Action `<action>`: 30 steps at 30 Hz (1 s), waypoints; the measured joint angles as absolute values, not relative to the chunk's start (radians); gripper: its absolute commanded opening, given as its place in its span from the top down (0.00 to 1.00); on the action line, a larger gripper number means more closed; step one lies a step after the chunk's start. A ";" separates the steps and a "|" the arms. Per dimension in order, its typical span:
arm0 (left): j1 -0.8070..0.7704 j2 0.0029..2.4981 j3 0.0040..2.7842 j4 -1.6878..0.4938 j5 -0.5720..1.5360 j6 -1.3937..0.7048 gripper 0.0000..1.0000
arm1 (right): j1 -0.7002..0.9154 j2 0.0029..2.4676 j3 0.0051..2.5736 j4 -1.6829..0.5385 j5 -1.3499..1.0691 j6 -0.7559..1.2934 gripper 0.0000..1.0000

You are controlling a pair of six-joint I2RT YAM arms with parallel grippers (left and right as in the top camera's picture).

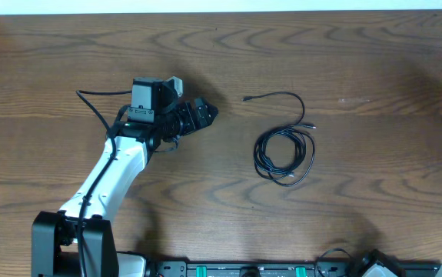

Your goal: Untangle cables

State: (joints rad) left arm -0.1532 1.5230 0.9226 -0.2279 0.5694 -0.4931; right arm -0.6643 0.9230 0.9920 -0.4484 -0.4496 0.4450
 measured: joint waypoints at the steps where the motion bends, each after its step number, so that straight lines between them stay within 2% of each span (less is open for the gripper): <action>1: -0.153 1.523 0.923 -0.228 0.569 -0.493 0.01 | -0.664 0.923 0.992 -0.449 -0.451 0.445 0.01; 7: -0.153 1.523 0.923 -0.228 0.569 -0.493 0.01 | -0.626 0.952 0.992 -0.521 -0.555 0.416 0.01; 13: -0.153 1.523 0.923 -0.228 0.569 -0.493 0.01 | -0.386 1.041 0.990 -0.591 -0.609 0.321 0.01; 20: -0.153 1.523 0.923 -0.228 0.569 -0.493 0.01 | -0.099 1.125 0.987 -0.617 -0.433 0.280 0.01; 30: -0.153 1.523 0.923 -0.228 0.569 -0.493 0.01 | 0.069 1.159 0.987 -0.621 -0.269 0.274 0.01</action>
State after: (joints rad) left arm -0.1532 1.5230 0.9226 -0.2279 0.5694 -0.4931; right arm 0.0689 1.1595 0.9871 -0.6209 -0.2687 0.2745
